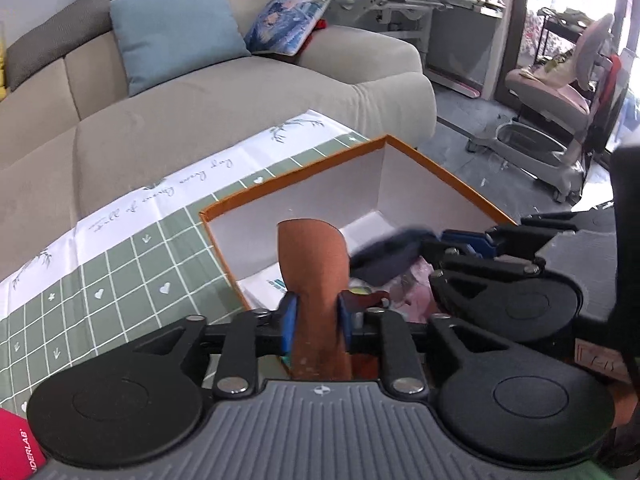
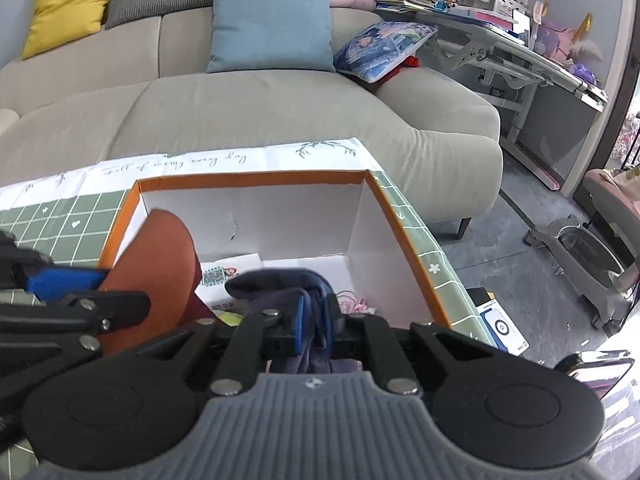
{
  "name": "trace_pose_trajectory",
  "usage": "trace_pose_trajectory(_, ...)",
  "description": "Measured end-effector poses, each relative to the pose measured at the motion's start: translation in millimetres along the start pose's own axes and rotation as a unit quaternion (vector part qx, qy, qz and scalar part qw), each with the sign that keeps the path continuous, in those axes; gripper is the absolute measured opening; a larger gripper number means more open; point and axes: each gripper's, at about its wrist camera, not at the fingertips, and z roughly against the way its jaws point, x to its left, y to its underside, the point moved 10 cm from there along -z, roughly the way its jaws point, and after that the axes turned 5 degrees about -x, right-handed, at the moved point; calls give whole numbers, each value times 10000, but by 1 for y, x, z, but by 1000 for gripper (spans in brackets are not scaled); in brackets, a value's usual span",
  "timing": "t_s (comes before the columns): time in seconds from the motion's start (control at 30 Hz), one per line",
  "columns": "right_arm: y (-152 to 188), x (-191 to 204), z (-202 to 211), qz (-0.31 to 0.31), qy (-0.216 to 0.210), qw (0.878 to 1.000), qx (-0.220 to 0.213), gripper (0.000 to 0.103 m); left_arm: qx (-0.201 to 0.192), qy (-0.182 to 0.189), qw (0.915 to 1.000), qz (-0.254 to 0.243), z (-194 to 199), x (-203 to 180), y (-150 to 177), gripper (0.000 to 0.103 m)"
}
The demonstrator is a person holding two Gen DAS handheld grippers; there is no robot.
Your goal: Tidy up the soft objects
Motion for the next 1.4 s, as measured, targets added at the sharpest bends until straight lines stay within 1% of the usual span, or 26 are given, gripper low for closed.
trace_pose_trajectory(0.03,1,1,1,21,20,10000,-9,11,-32,-31,10000,19,1,2,-1,38)
trace_pose_trajectory(0.1,1,3,1,51,63,10000,-6,22,-134,-35,9998,104,6,5,-3,41)
trace_pose_trajectory(0.13,0,3,3,48,66,10000,-21,31,-185,-23,9997,142,8,6,-5,43)
trace_pose_trajectory(0.17,0,4,3,49,70,10000,-26,37,-247,-35,9995,182,12,8,-6,48)
trace_pose_trajectory(0.2,-1,4,4,58,92,9999,-28,38,-302,-52,9993,211,14,10,-8,50)
trace_pose_trajectory(0.33,-4,7,11,88,106,9999,-94,39,-461,-80,9984,318,25,16,-15,50)
trace_pose_trajectory(0.43,-8,10,20,135,170,9996,-190,47,-571,-97,9975,394,34,20,-20,50)
trace_pose_trajectory(0.6,-15,14,40,182,284,9988,-356,49,-790,-140,9955,501,56,27,-23,52)
trace_pose_trajectory(0.63,-17,15,45,179,304,9986,-393,54,-833,-150,9951,512,61,29,-24,52)
trace_pose_trajectory(0.67,-19,16,50,175,313,9984,-437,62,-878,-153,9947,520,67,31,-24,52)
trace_pose_trajectory(0.7,-20,18,56,178,319,9981,-500,65,-922,-152,9943,522,73,33,-23,52)
trace_pose_trajectory(0.87,-27,34,85,316,310,9964,-722,67,-1135,-269,9918,521,104,49,-18,52)
trace_pose_trajectory(0.93,-29,42,98,341,268,9958,-804,71,-1200,-355,9909,496,115,57,-15,52)
trace_pose_trajectory(1.0,-31,50,109,374,210,9952,-884,72,-1269,-458,9898,467,128,66,-10,52)
trace_pose_trajectory(1.17,-34,75,142,573,17,9924,-1087,73,-1419,-686,9867,391,160,89,3,52)
trace_pose_trajectory(1.3,-35,97,171,708,-237,9896,-1233,73,-1515,-866,9840,347,186,106,16,52)
trace_pose_trajectory(1.33,-36,102,178,733,-294,9887,-1274,75,-1545,-908,9832,347,193,110,20,52)
trace_pose_trajectory(1.4,-34,112,192,745,-415,9872,-1348,83,-1589,-954,9820,373,207,118,29,52)
